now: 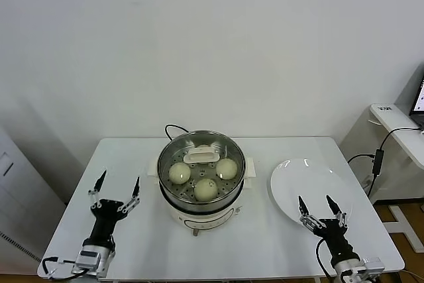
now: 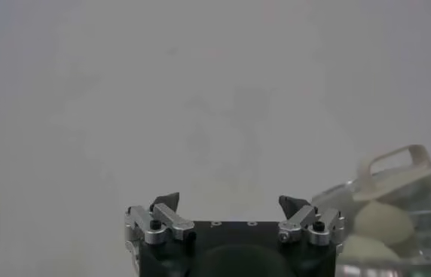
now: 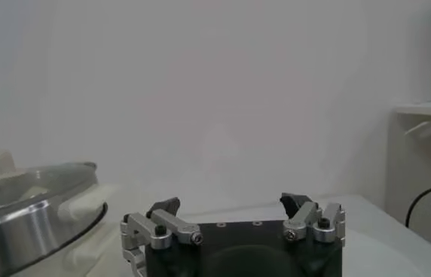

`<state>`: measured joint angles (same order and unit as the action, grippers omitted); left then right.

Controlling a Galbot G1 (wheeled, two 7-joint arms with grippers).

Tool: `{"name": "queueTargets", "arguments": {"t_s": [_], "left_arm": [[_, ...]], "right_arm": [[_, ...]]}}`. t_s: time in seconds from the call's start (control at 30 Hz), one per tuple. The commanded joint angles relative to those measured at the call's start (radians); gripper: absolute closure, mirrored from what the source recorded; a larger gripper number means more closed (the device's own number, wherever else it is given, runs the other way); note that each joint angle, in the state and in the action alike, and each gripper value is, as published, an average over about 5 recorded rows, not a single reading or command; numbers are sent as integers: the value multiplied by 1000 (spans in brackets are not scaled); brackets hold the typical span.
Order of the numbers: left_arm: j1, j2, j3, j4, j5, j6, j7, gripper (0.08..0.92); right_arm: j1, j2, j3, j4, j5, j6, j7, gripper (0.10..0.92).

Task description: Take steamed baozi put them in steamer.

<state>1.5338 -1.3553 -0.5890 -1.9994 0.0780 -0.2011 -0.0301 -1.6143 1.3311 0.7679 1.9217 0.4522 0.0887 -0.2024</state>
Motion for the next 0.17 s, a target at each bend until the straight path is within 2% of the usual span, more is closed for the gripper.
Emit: {"name": "queueTargets", "arguments": {"t_s": [0.03, 0.17], "left_arm": [[63, -23, -64, 62, -93, -91, 39, 177], [68, -24, -71, 58, -94, -92, 43, 177]], "right_arm": [[-6, 14, -7, -13, -20, 21, -8, 203], [-8, 14, -11, -13, -23, 26, -8, 203]]}}
